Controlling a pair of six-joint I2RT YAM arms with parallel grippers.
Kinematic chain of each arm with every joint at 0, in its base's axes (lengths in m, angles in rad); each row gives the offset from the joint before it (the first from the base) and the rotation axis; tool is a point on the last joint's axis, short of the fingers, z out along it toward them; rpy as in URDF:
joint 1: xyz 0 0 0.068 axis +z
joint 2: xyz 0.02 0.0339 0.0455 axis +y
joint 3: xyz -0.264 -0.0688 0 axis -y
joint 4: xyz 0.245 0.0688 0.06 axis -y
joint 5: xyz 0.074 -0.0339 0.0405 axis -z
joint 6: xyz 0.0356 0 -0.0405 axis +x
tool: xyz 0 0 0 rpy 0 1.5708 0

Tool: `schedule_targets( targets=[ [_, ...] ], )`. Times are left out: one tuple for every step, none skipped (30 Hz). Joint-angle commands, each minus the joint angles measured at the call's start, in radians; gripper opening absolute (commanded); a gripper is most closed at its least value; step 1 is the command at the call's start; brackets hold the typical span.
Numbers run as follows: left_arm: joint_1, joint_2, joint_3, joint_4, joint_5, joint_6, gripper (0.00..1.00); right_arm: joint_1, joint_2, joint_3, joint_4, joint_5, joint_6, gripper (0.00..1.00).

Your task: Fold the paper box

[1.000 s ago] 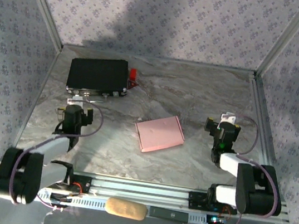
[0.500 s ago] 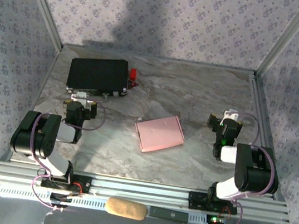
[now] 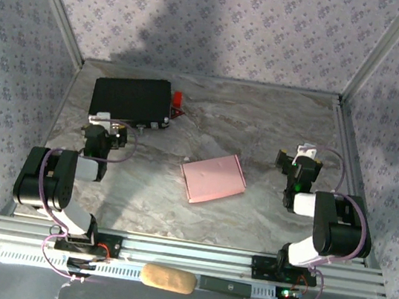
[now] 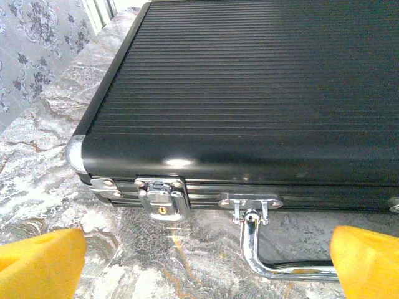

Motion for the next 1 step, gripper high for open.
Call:
schedule_targets(
  targets=[
    [0.003, -0.014, 0.007, 0.006, 0.019, -0.015, 1.0, 0.004, 0.012, 0.011, 0.003, 0.025, -0.02, 0.99]
  ],
)
